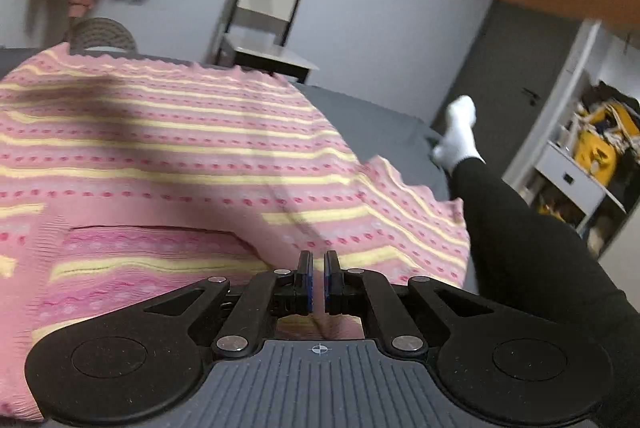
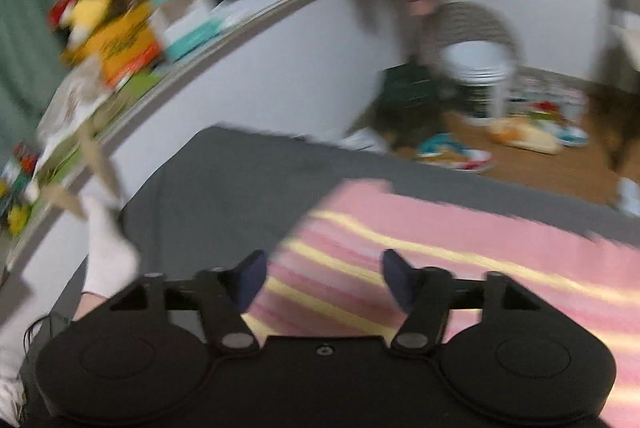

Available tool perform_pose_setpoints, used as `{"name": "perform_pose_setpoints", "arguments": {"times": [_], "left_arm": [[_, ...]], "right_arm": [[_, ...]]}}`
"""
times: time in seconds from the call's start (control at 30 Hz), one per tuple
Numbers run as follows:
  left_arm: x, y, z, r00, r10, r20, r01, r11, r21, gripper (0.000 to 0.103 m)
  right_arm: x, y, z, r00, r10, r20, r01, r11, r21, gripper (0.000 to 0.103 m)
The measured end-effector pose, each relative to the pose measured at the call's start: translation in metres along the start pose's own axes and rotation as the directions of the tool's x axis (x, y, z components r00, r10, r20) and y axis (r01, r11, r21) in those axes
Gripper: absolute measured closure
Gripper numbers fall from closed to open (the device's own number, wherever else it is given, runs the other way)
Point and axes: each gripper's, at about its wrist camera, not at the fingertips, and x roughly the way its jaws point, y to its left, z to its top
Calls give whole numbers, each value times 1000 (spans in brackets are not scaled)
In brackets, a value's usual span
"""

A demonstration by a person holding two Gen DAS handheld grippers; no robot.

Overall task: Fold clothes
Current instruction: 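Hold the hem with the left tool while the right tool regrips the sweater edge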

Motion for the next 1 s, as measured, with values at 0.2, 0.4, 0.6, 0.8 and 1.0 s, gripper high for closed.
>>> {"name": "perform_pose_setpoints", "arguments": {"times": [0.2, 0.4, 0.6, 0.8, 1.0], "left_arm": [[-13, 33, 8, 984, 169, 60, -163, 982, -97, 101], [-26, 68, 10, 961, 261, 87, -235, 943, -236, 101], [-22, 74, 12, 967, 242, 82, -209, 933, -292, 101], [-25, 71, 11, 969, 227, 98, -189, 935, -299, 101], [-28, 67, 10, 969, 225, 100, -188, 939, -288, 101]], "right_arm": [[120, 66, 44, 966, -224, -127, 222, 975, -30, 54], [196, 70, 42, 841, -496, -216, 499, 865, -44, 73], [161, 35, 36, 916, -385, -110, 398, 905, 150, 95], [61, -51, -20, 954, -208, 217, 51, 824, 565, 95], [35, -80, -58, 966, -240, 94, 132, 775, 618, 78]]}}
